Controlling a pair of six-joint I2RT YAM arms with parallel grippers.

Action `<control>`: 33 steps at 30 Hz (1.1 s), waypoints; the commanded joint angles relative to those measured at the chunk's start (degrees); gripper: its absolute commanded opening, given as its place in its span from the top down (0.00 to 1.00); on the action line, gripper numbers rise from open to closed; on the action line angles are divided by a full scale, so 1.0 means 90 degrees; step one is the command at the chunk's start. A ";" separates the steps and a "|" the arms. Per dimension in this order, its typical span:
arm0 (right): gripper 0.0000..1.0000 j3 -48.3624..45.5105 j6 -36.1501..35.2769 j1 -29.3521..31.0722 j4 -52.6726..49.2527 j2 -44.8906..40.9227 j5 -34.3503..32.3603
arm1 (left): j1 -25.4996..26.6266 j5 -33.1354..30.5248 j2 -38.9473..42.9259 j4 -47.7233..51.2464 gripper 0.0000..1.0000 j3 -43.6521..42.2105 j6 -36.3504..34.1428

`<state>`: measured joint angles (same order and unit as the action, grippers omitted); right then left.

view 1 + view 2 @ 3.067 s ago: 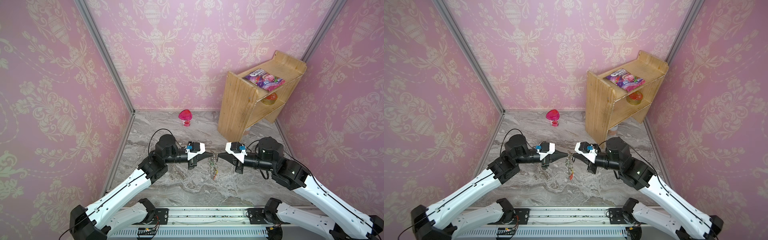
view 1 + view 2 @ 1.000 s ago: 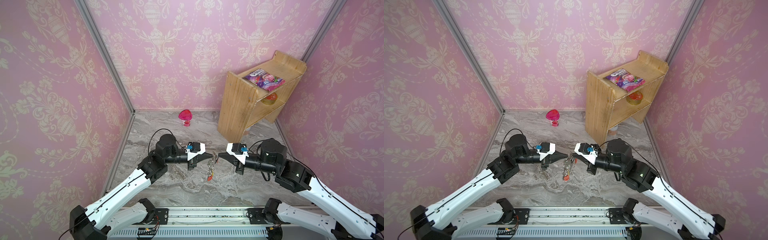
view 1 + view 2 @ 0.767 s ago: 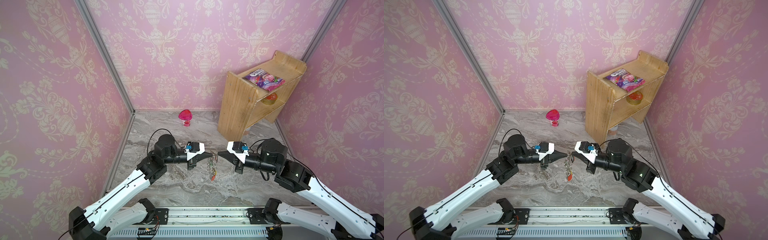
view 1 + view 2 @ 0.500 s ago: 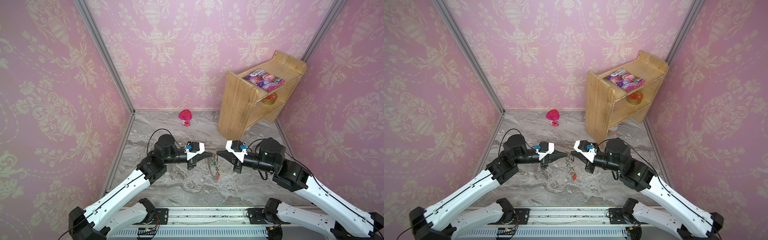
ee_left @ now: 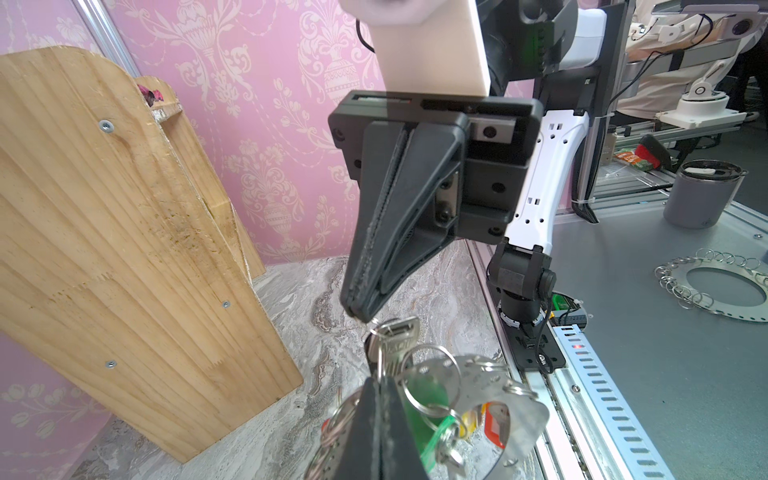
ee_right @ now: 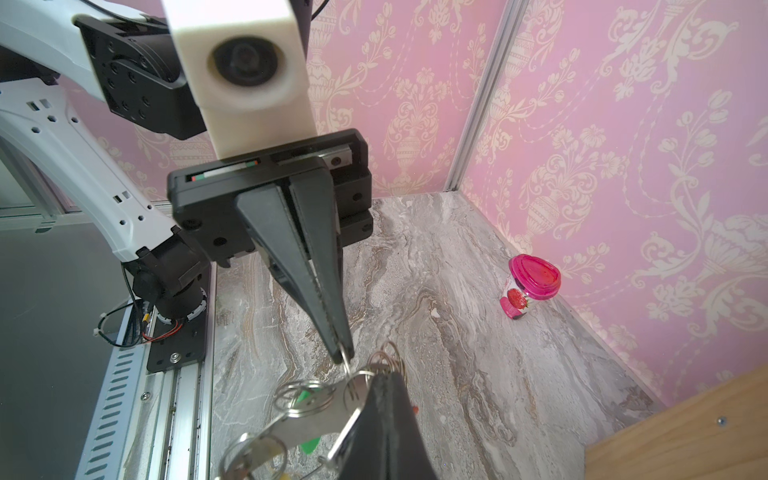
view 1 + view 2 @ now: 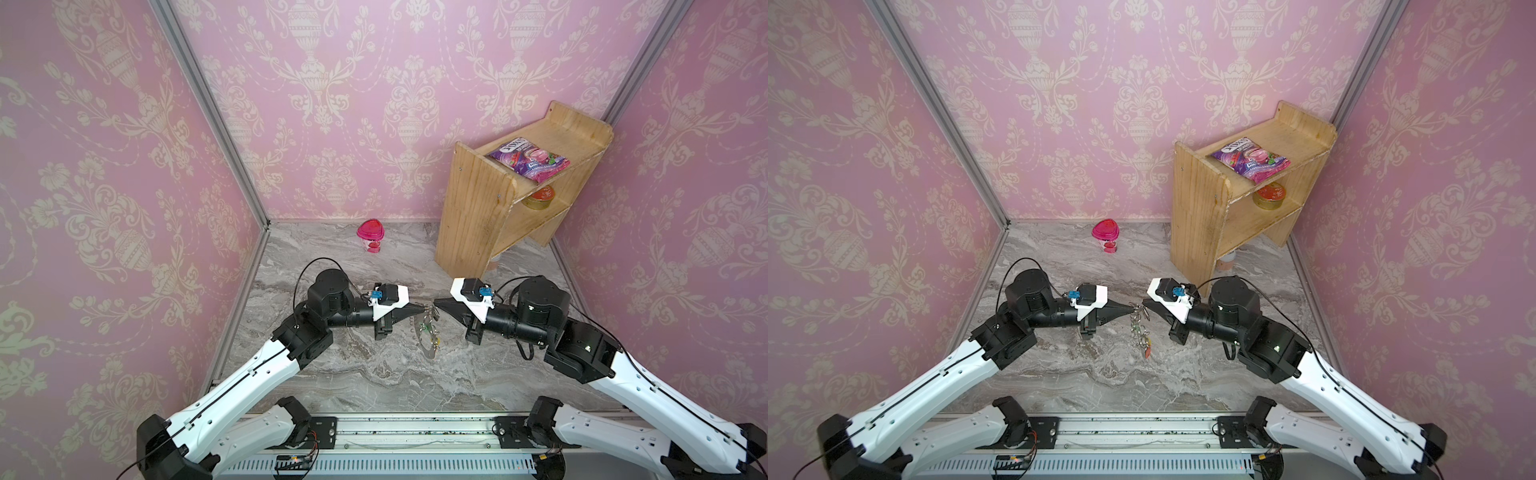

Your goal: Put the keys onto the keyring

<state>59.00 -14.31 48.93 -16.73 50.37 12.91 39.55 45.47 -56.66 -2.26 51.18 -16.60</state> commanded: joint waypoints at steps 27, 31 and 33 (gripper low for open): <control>1.00 -0.1348 0.3652 0.0227 -0.0739 0.0524 -0.1323 | 0.0023 -0.2404 0.0974 0.1880 1.00 -0.0102 -0.0206; 1.00 -0.1583 0.4494 -0.0170 -0.0771 0.1164 -0.0799 | 0.0029 -0.2580 0.1303 0.1735 1.00 -0.0435 -0.0140; 1.00 -0.1740 0.4867 -0.0357 -0.0700 0.1508 -0.0524 | 0.0027 -0.2644 0.1410 0.1708 1.00 -0.0551 -0.0148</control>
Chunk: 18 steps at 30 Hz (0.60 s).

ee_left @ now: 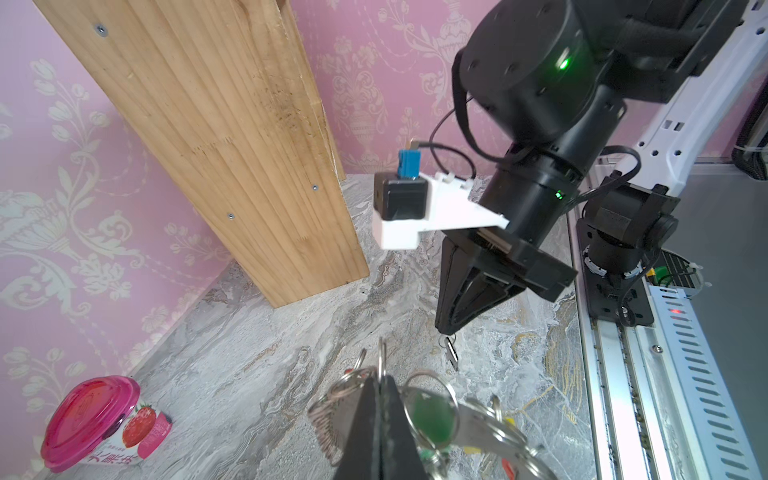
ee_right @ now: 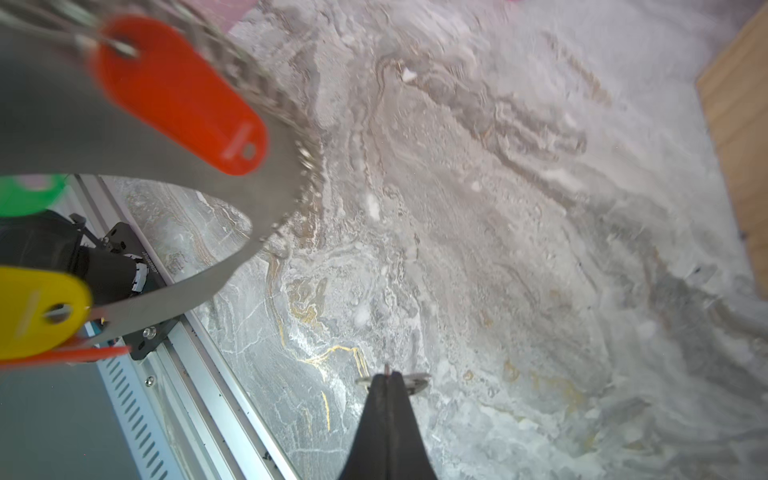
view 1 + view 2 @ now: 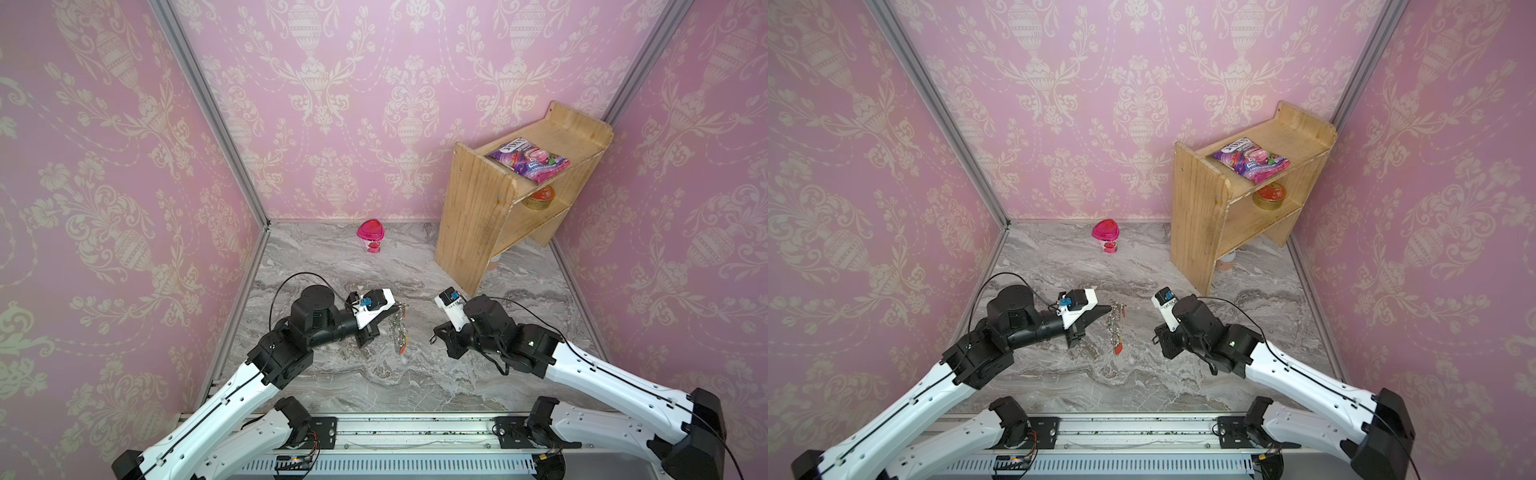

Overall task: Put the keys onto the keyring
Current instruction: 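Move the right gripper down over the copper key with black tag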

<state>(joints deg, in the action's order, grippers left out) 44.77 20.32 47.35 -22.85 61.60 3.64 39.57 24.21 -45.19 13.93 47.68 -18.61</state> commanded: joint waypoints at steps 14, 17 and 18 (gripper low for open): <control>1.00 -0.0679 0.2052 -0.0440 0.0558 0.1700 0.1006 | 0.0005 -0.0248 0.0172 -0.0328 1.00 -0.0448 0.0016; 0.96 -0.0648 0.2009 -0.0469 0.0308 0.1401 0.0822 | -0.0011 -0.0227 0.0159 -0.0404 1.00 -0.0494 0.0039; 0.92 -0.0653 0.2010 -0.0469 0.0213 0.1294 0.0766 | -0.0017 -0.0211 0.0147 -0.0415 1.00 -0.0503 0.0055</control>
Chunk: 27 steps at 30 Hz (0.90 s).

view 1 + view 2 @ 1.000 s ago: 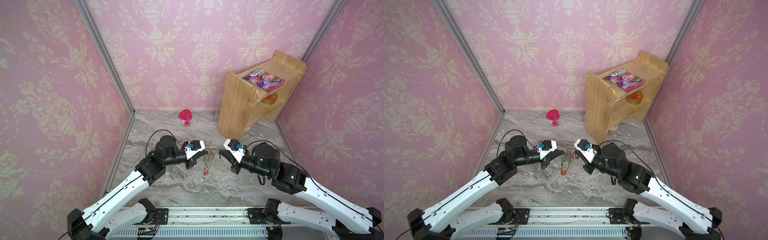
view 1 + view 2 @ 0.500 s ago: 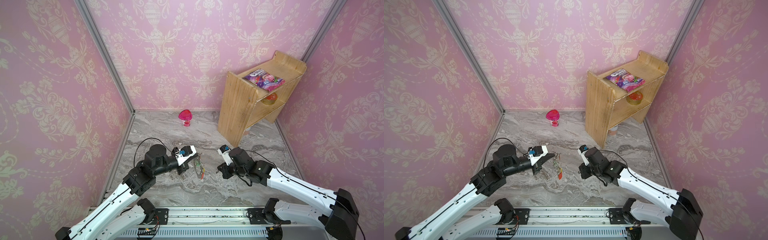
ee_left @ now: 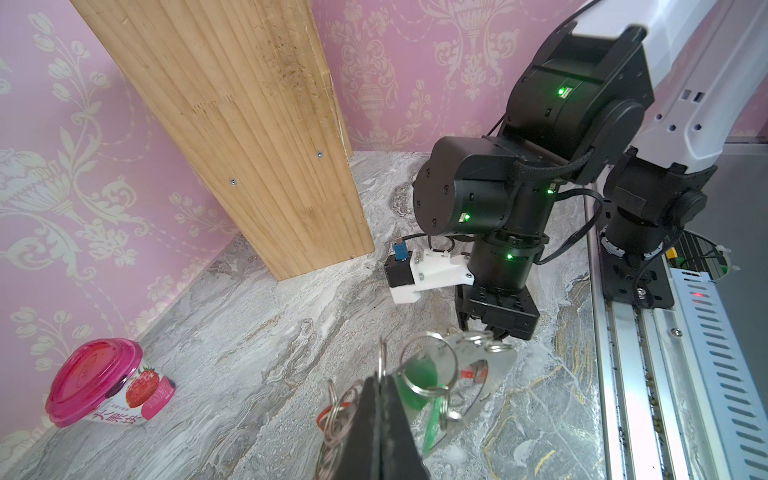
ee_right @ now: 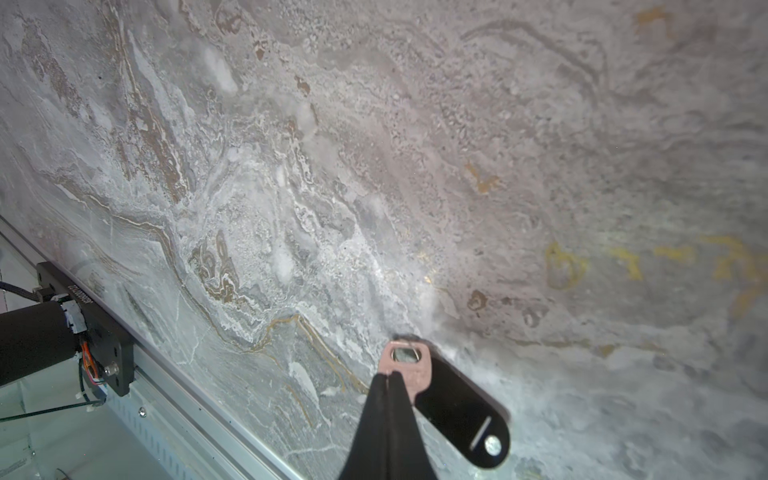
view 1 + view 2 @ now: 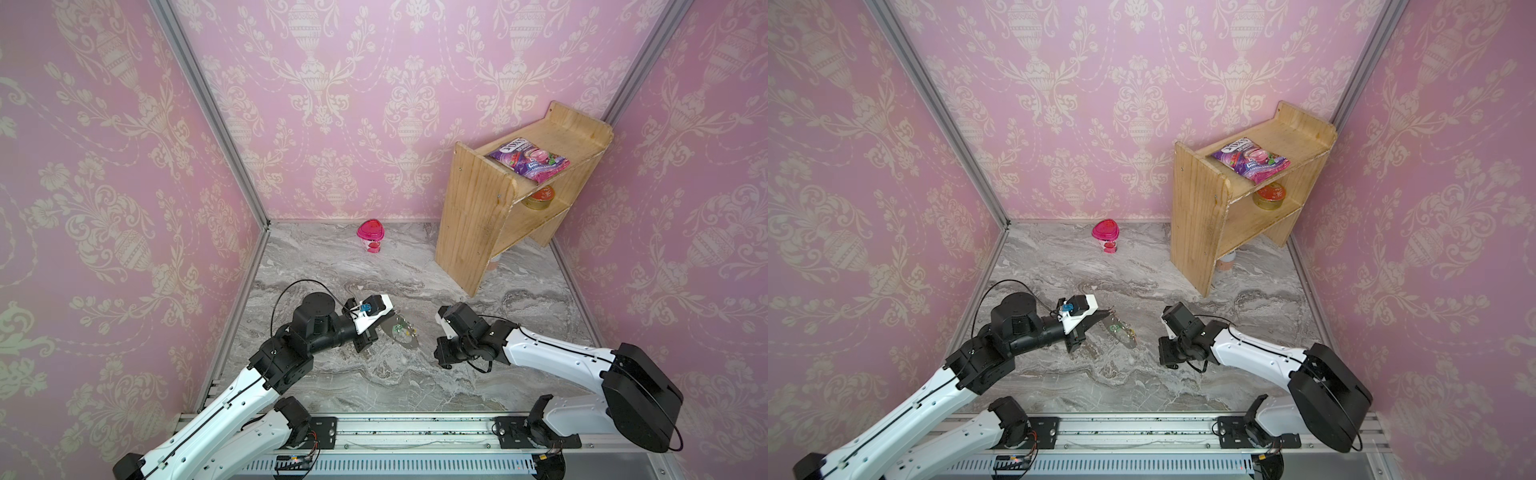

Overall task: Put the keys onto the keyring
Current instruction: 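Move the right gripper down over the copper key with black tag, then close the right gripper on the copper key's ring on the floor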

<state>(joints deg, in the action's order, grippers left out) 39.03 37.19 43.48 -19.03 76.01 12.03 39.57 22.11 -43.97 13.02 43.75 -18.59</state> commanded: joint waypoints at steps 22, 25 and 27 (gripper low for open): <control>0.60 0.1660 -0.2696 0.0817 -0.2482 0.0668 -0.0368 | -0.0081 0.0199 0.0042 -0.0324 1.00 -0.0090 0.0082; 0.60 0.2006 -0.3417 0.0847 -0.2797 0.1050 -0.0408 | -0.0081 0.0202 0.0067 -0.0290 1.00 -0.0066 0.0064; 0.59 0.2120 -0.3830 0.0893 -0.2919 0.1275 -0.0502 | -0.0082 0.0187 0.0099 -0.0292 1.00 -0.0076 0.0064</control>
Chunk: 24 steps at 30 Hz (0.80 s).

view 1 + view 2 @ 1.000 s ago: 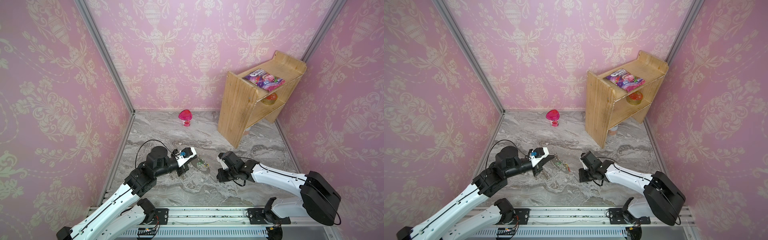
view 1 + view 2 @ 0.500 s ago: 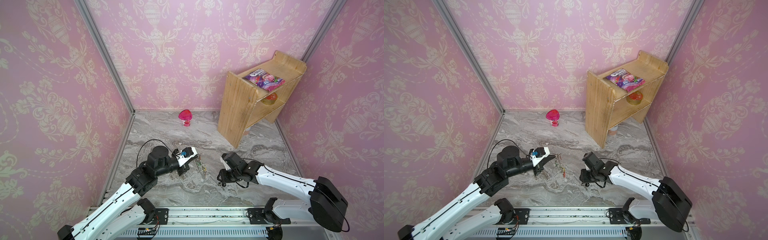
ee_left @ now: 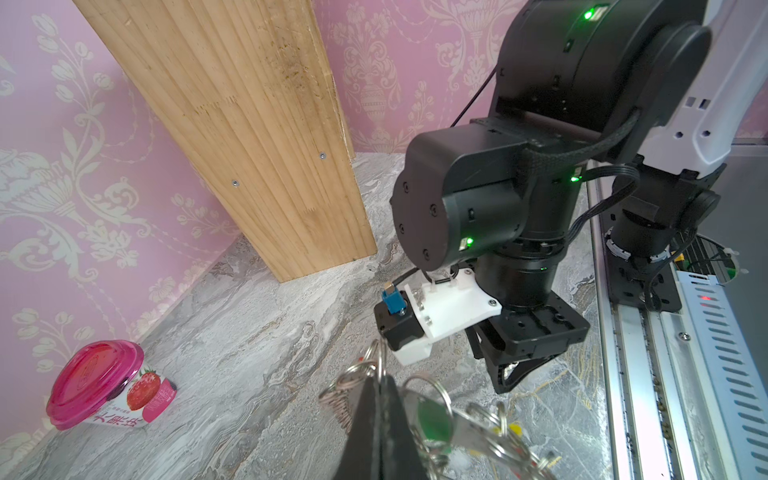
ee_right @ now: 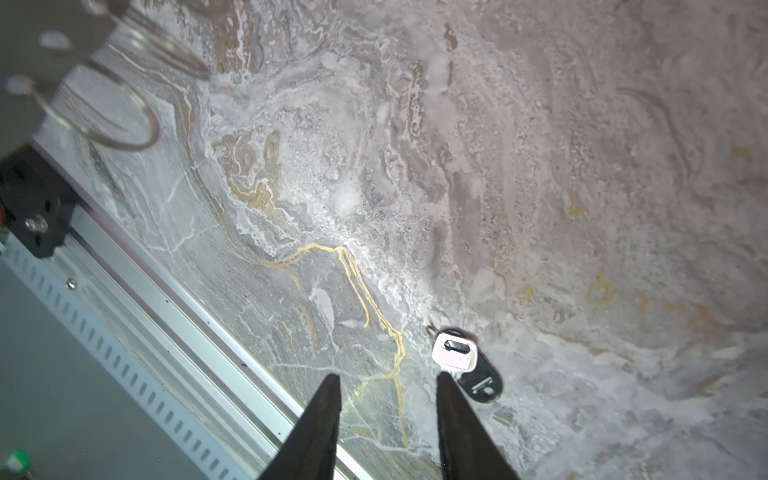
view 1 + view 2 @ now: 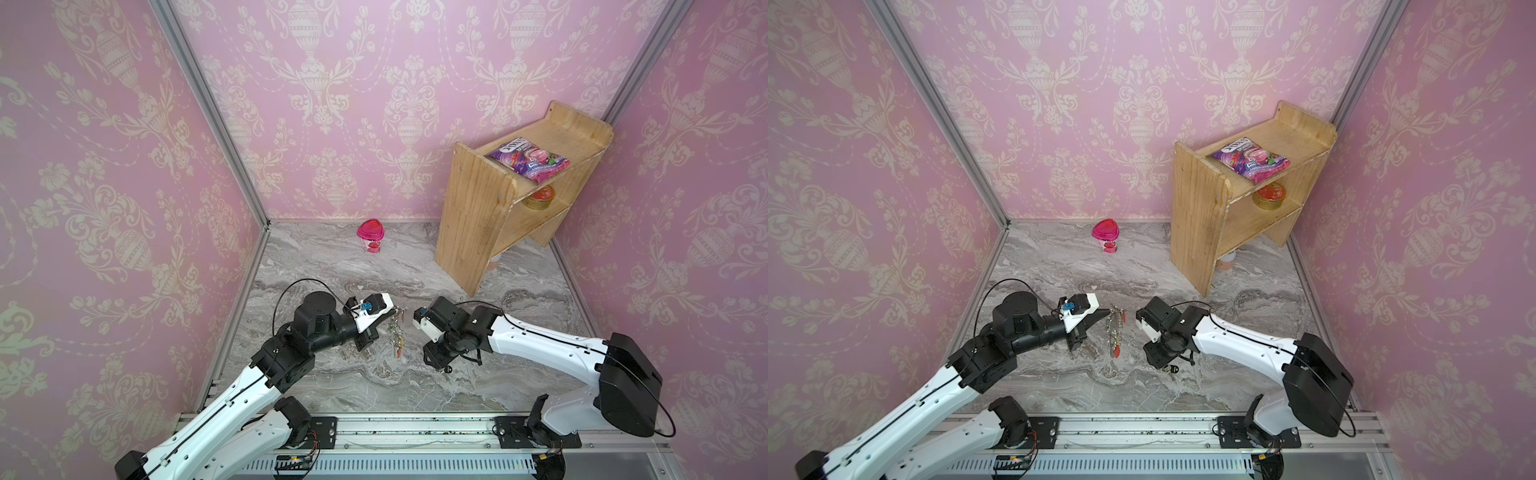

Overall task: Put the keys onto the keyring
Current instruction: 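Close the right gripper on the copper key's ring on the floor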

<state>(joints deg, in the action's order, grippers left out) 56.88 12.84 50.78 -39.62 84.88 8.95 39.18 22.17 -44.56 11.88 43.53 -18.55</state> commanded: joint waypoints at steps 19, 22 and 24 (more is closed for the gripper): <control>0.63 -0.0263 -0.2828 0.0431 0.0066 0.0767 -0.0878 | -0.0045 0.0109 0.0278 -0.0050 1.00 -0.0063 -0.0015; 0.65 -0.0233 -0.2883 0.0422 0.0126 0.0844 -0.0836 | -0.0044 0.0107 0.0283 -0.0049 1.00 -0.0062 -0.0019; 0.67 -0.0207 -0.2935 0.0423 0.0077 0.0947 -0.0876 | -0.0045 0.0102 0.0299 -0.0031 1.00 -0.0075 -0.0020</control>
<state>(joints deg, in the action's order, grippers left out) 55.09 -11.66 54.22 -39.13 92.16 2.04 39.18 22.17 -42.89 12.14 43.18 -18.57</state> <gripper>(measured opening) 0.328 0.044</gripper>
